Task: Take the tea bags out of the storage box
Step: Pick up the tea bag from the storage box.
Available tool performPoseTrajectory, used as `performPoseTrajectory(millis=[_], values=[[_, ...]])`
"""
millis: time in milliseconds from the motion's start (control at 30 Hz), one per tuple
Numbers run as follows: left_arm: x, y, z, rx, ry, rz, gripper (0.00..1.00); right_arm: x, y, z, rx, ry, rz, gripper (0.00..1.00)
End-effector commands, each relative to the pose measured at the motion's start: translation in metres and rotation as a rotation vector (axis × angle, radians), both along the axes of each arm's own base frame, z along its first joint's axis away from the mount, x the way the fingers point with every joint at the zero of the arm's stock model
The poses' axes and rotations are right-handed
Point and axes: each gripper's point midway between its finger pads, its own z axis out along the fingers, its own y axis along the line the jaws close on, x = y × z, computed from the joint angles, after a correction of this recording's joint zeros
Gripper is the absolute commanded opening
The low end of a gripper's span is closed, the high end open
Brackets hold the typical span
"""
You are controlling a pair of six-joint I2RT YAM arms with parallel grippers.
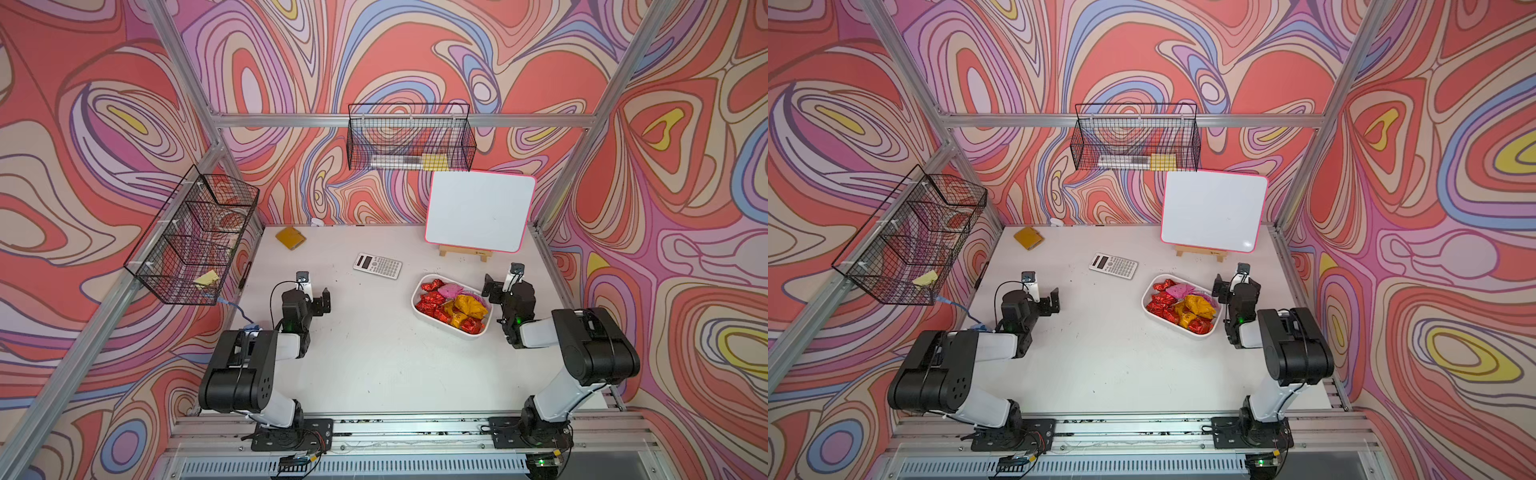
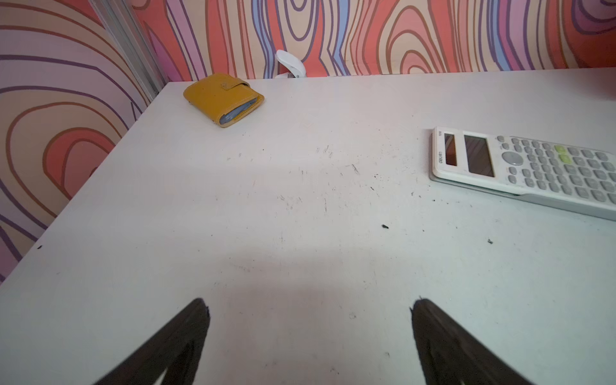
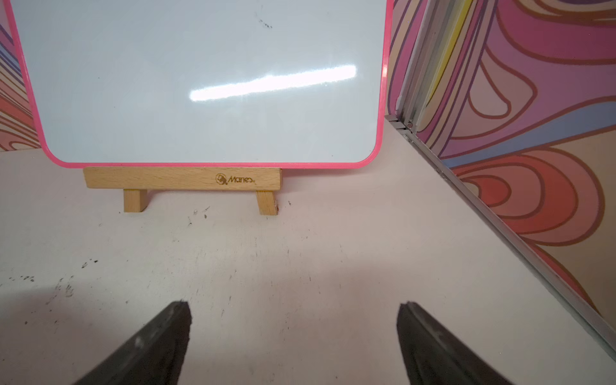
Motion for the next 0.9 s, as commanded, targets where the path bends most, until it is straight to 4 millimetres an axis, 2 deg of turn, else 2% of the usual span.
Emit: performPoseTrajectory(millis=[0, 400, 500, 700, 800, 867], values=[[0.002, -0.001, 0.004, 0.005, -0.017, -0.010, 0.99, 0.001, -0.003, 0.003, 0.003, -0.015, -0.009, 0.98], [0.000, 0.003, 0.006, 0.007, -0.027, 0.017, 0.99, -0.001, -0.005, 0.007, 0.001, -0.033, -0.019, 0.98], [-0.008, 0.011, 0.020, 0.004, -0.075, 0.068, 0.99, -0.011, -0.005, 0.033, -0.002, -0.068, -0.018, 0.98], [-0.033, 0.019, 0.073, -0.054, -0.102, 0.135, 0.99, -0.036, -0.011, 0.110, 0.051, -0.133, -0.067, 0.98], [-0.047, 0.022, 0.096, -0.158, -0.089, 0.194, 0.99, -0.044, -0.010, 0.126, 0.181, -0.010, -0.102, 0.98], [-0.057, 0.019, 0.103, -0.259, -0.041, 0.221, 0.99, -0.043, 0.008, 0.134, 0.191, 0.064, 0.000, 0.98]])
